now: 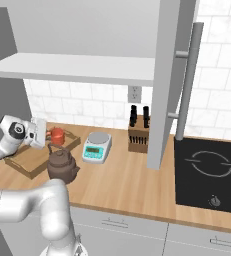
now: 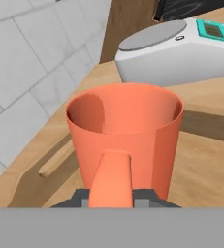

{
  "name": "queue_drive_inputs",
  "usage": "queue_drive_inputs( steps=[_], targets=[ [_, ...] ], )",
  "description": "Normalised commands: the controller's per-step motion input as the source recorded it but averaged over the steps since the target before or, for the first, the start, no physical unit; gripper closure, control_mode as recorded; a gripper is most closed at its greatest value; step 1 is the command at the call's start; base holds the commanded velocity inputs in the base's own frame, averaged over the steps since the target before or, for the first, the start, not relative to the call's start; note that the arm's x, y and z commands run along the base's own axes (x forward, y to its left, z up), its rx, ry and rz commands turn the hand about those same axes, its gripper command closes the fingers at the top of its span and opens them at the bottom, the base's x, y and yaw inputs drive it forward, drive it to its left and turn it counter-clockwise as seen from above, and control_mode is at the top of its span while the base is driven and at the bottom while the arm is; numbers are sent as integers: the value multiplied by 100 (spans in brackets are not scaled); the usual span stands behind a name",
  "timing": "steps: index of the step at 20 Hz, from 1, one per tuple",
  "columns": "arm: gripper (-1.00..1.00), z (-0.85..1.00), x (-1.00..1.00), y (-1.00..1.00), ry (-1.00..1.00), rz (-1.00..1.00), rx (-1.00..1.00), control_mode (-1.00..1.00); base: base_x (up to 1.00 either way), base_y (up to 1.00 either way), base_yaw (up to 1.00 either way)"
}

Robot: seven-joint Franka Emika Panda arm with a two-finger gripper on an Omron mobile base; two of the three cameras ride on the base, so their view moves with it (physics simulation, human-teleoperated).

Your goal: Pick the kettle from the counter and place it on the tray. Then pick the mug from the cabinet and place it on the tray. Then close the cabinet doors.

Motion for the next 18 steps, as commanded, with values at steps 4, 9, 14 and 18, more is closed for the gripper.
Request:
queue_drive_inputs(
  steps=[4,9,14,18],
  targets=[
    [100,-25,27,0,6,0,0,-100,0,0,0],
    [-100,-41,9,2,12,4,0,-100,0,0,0],
    [-100,-25,0,0,4,2,0,-100,0,0,0],
    [-100,-6,0,7,0,0,0,-100,0,0,0]
  ],
)
